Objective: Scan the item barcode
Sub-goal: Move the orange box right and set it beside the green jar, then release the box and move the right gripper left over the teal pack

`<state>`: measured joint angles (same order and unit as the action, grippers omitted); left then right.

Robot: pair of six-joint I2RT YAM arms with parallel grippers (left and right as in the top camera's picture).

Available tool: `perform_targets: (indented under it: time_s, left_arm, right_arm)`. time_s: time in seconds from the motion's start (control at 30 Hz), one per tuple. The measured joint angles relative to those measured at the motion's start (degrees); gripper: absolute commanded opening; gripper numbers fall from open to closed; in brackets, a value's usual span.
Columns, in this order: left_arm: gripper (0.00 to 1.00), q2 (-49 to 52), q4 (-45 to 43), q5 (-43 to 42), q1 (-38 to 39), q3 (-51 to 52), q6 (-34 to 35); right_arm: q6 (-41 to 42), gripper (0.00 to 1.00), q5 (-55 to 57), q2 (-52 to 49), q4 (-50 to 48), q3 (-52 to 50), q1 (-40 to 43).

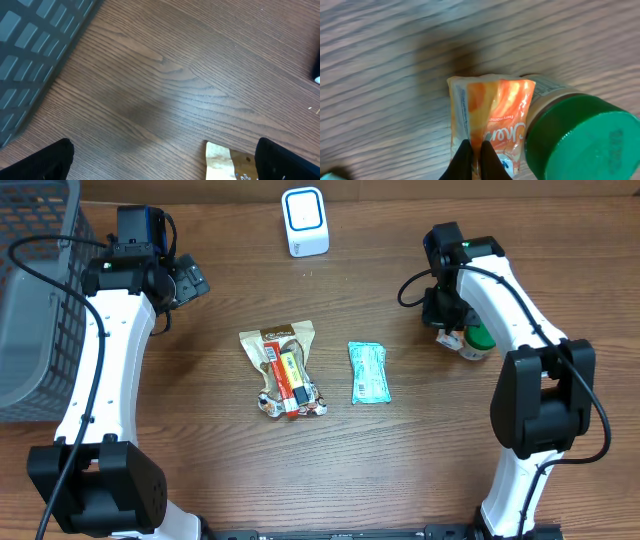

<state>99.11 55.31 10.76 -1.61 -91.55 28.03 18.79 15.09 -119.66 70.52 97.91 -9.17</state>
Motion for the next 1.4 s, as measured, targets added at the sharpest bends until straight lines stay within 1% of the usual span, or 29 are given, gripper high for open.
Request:
perform_targets:
  time_s: [0.23,0.5,0.57,0.63,0.67,0.7,0.77,0.9,1.03,1.1,1.33,1.4]
  left_arm:
    - [1.0,0.0,0.0,0.0,0.0,0.0,0.0]
    - [1.0,0.0,0.0,0.0,0.0,0.0,0.0]
    - [1.0,0.0,0.0,0.0,0.0,0.0,0.0]
    - [1.0,0.0,0.0,0.0,0.0,0.0,0.0]
    - [1.0,0.0,0.0,0.0,0.0,0.0,0.0]
    - [1.0,0.0,0.0,0.0,0.0,0.0,0.0]
    - [1.0,0.0,-0.02,0.0,0.0,0.0,0.0]
    - [1.0,0.0,0.0,0.0,0.0,0.0,0.0]
    - [1.0,0.0,0.0,0.0,0.0,0.0,0.0]
    - [1.0,0.0,0.0,0.0,0.0,0.0,0.0]
    - [1.0,0.0,0.0,0.0,0.0,0.0,0.0]
    - [1.0,0.0,0.02,0.0,0.0,0.0,0.0]
  right_arm:
    - [2.51,0.04,4.63,0.0,2.62,-0.04,2.8]
    - [3.26,0.05,5.92,0.0,2.56,-0.04,4.31]
    - [3.34,0.14,5.95,0.0,2.56,-0.04,4.26]
    - [3.48,0.2,6.16,0.0,2.58,-0.04,4.26]
    - [3.45,0.3,6.19,0.0,2.62,-0.04,4.26]
    - [3.65,0.34,6.25,0.0,2.6,-0.04,4.26]
    - [3.34,0.38,6.32,0.0,2.86,-0.04,4.26]
    - [3.65,0.38,5.95,0.0,2.99,-0.04,4.26]
    - [3.67,0.38,2.6,0.0,2.97,-0.04,4.26]
    - [3.19,0.38,-0.81,0.0,2.91,-0.07,4.26]
    - [-3.21,0.37,-17.53,0.0,3.76,-0.07,3.02]
    - [-3.87,0.37,-19.34,0.0,4.5,-0.07,2.34]
